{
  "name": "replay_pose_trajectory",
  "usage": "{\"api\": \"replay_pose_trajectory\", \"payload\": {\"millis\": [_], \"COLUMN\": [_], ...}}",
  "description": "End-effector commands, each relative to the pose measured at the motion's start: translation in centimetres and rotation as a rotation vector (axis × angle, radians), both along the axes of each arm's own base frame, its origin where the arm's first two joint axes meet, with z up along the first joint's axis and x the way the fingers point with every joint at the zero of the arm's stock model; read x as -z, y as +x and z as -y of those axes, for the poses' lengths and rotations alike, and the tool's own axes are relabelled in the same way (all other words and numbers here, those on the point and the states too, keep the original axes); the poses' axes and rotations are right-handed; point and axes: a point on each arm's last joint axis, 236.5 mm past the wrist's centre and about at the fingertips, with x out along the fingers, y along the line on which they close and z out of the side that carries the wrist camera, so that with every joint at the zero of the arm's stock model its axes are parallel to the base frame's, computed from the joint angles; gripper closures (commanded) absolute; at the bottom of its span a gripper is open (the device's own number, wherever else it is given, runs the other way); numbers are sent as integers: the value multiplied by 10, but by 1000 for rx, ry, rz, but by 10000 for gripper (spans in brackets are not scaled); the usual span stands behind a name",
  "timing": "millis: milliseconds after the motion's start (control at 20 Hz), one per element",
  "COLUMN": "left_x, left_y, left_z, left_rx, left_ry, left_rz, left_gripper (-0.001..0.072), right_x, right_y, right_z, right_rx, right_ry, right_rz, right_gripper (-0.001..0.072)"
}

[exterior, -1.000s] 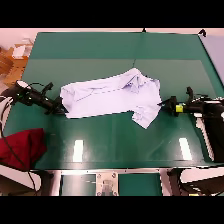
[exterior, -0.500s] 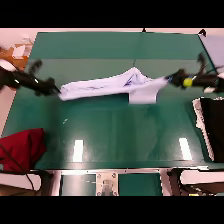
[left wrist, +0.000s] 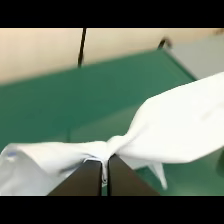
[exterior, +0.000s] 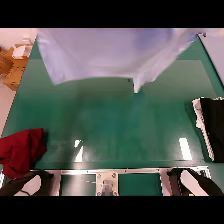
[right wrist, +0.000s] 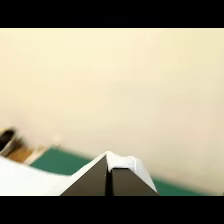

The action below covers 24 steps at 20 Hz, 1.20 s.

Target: Fold the shirts.

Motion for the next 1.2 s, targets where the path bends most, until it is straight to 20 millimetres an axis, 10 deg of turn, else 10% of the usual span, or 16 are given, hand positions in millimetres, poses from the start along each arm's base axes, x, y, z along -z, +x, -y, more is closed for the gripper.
{"api": "replay_pose_trajectory", "payload": {"millis": [0,200,400,600,900,1150], "left_x": [-65,-44,23,134,330,446], "left_y": [-87,-86,-37,18,126,210], "left_z": [13,9,-2,-14,-29,-38], "left_rx": [-42,-68,-71,-70,-87,-99], "left_ry": [11,-23,-68,-117,-302,-491], "left_rz": [238,120,-109,-397,-677,-803], "left_gripper": [683,683,683,683,683,683], "right_x": [-83,-88,-24,111,369,503], "right_y": [-103,-123,-55,34,149,224], "right_z": [-10,-2,25,56,60,70], "right_rx": [178,284,260,210,207,246], "right_ry": [-51,-110,-38,111,194,282], "right_rz": [337,385,154,-196,-676,-914], "right_gripper": [691,690,690,691,690,690]}}
